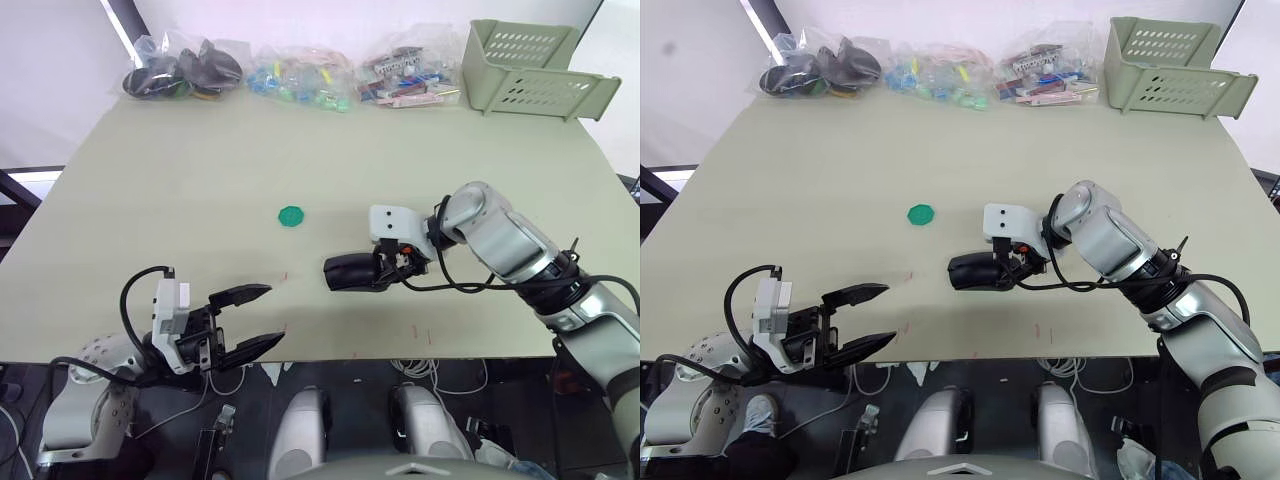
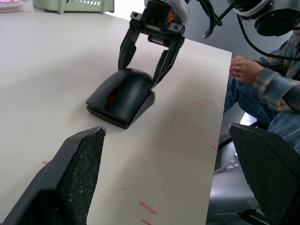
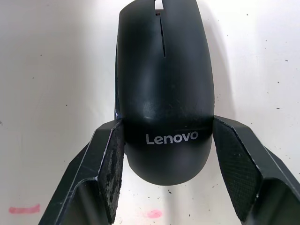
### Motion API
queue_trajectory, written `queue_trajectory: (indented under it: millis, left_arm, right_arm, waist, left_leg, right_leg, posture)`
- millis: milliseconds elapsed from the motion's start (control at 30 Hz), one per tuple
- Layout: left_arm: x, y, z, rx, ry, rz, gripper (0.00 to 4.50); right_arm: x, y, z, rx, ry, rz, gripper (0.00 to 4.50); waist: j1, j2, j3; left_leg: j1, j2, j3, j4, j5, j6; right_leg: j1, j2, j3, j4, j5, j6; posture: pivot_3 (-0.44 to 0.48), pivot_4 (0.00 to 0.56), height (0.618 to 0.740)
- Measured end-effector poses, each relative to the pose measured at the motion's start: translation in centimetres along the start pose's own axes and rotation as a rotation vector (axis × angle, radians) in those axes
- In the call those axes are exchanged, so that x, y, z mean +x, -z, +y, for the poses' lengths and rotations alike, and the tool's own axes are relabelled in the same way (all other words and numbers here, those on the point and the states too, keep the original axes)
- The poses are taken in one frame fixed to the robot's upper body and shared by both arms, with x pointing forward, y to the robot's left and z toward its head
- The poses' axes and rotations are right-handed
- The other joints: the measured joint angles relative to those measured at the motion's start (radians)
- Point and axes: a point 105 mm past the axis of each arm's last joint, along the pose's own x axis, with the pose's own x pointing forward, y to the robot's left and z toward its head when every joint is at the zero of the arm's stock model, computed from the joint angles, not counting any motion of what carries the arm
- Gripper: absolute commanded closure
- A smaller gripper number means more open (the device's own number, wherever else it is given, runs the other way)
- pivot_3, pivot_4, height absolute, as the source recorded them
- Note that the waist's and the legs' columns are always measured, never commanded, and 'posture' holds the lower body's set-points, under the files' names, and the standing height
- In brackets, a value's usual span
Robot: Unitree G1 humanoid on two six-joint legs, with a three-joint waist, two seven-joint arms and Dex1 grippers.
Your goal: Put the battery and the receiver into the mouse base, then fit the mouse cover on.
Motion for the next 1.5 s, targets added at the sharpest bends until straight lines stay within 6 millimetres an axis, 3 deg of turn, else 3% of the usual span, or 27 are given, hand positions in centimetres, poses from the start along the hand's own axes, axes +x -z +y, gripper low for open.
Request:
queue_trajectory:
  millis: [67, 433, 667, 900, 967, 1000, 1067, 1167, 1200, 1267, 1367, 1500]
  left_arm:
    - [0.0, 0.0, 0.0, 0.000, 0.000, 0.000, 0.00]
    - [0.0, 0.1, 0.0, -0.003, -0.002, 0.001, 0.00]
    - [-0.1, 0.1, -0.1, -0.005, -0.002, 0.002, 0.00]
    - [0.0, -0.1, 0.1, 0.004, 0.002, -0.001, 0.00]
    - [0.1, -0.2, 0.1, 0.007, 0.008, -0.003, 0.00]
    - [0.1, -0.2, 0.1, 0.007, 0.012, -0.002, 0.00]
    - [0.0, -0.2, 0.1, 0.006, 0.011, -0.002, 0.00]
    - [0.0, -0.1, 0.1, 0.005, 0.011, -0.001, 0.00]
    - [0.0, -0.1, 0.1, 0.006, 0.011, 0.000, 0.00]
    - [0.0, -0.1, 0.1, 0.006, 0.012, 0.002, 0.00]
    - [0.0, -0.1, 0.1, 0.006, 0.012, 0.003, 0.00]
    - [0.0, -0.2, 0.2, 0.009, 0.013, 0.002, 0.00]
  right_arm:
    - [0.0, 0.0, 0.0, 0.001, 0.000, 0.000, 0.09]
    - [-0.1, -0.1, 0.0, -0.006, 0.006, -0.005, 0.09]
    - [-1.6, -1.9, -0.2, -0.060, 0.043, -0.114, 0.09]
    - [-1.0, -1.9, 0.6, -0.073, 0.043, -0.190, 0.09]
    - [-1.2, -2.7, 0.1, -0.089, 0.088, -0.237, 0.46]
    - [-1.3, -3.0, 0.0, -0.082, 0.097, -0.274, 0.98]
    - [-1.2, -2.9, 0.1, -0.080, 0.098, -0.283, 1.49]
    - [-0.6, -2.7, 0.8, -0.061, 0.070, -0.317, 1.49]
    - [-0.3, -2.8, 1.2, -0.053, 0.053, -0.337, 2.06]
    - [-0.1, -3.0, 1.6, -0.051, 0.037, -0.357, 2.68]
    - [-0.2, -3.7, 1.9, -0.068, 0.039, -0.379, 4.17]
    - [0.0, -3.9, 2.3, -0.059, 0.048, -0.399, 4.17]
  waist:
    - [0.000, 0.000, 0.000]
    - [0.000, 0.000, 0.000]
    - [0.000, 0.000, 0.000]
    - [0.001, 0.000, 0.000]
    - [0.000, 0.000, 0.000]
    - [0.000, 0.000, 0.000]
    - [0.001, 0.000, 0.000]
    - [0.003, 0.000, 0.000]
    - [0.002, 0.000, 0.000]
    - [0.002, 0.000, 0.000]
    - [0.002, 0.000, 0.000]
    - [0.002, 0.000, 0.000]
  left_leg:
    - [0.000, 0.000, 0.000, 0.000, 0.000, 0.000]
    - [0.000, 0.000, 0.000, 0.000, 0.000, 0.000]
    - [0.000, 0.000, 0.000, 0.000, 0.000, 0.000]
    - [0.000, 0.000, 0.000, 0.000, 0.000, 0.000]
    - [0.000, 0.000, 0.000, 0.000, 0.000, 0.000]
    - [0.000, 0.000, 0.000, 0.000, 0.000, 0.000]
    - [0.000, 0.000, 0.000, 0.000, 0.000, 0.000]
    - [-0.001, 0.000, 0.001, 0.000, 0.000, 0.000]
    - [-0.001, 0.000, 0.000, 0.000, 0.000, 0.000]
    - [-0.001, 0.000, 0.000, 0.000, 0.000, 0.000]
    - [0.000, 0.000, 0.000, 0.000, 0.000, 0.000]
    - [0.000, 0.000, 0.000, 0.000, 0.000, 0.000]
  right_leg:
    - [0.000, 0.000, 0.000, 0.000, 0.000, 0.000]
    - [0.000, 0.000, 0.000, 0.000, 0.000, 0.000]
    - [0.000, 0.000, 0.000, 0.000, 0.000, 0.000]
    - [0.000, 0.000, 0.000, 0.000, 0.000, 0.000]
    - [0.000, 0.000, 0.000, 0.000, 0.000, 0.000]
    - [0.000, 0.000, 0.000, 0.000, 0.000, 0.000]
    - [0.000, 0.000, 0.000, 0.000, 0.000, 0.000]
    - [0.000, 0.000, 0.000, -0.001, 0.000, 0.000]
    - [0.000, 0.000, 0.000, 0.000, 0.000, 0.000]
    - [0.000, 0.000, 0.000, 0.000, 0.000, 0.000]
    - [0.000, 0.000, 0.000, 0.000, 0.000, 0.000]
    - [0.000, 0.000, 0.000, 0.000, 0.000, 0.000]
  posture:
    - [0.000, 0.150, 0.740]
    - [0.000, 0.150, 0.740]
    - [0.000, 0.150, 0.740]
    - [0.000, 0.150, 0.740]
    - [0.000, 0.150, 0.740]
    - [0.000, 0.150, 0.740]
    - [0.000, 0.150, 0.740]
    - [0.000, 0.150, 0.740]
    - [0.000, 0.150, 0.740]
    - [0.000, 0.150, 0.740]
    - [0.000, 0.150, 0.740]
    - [0.000, 0.150, 0.740]
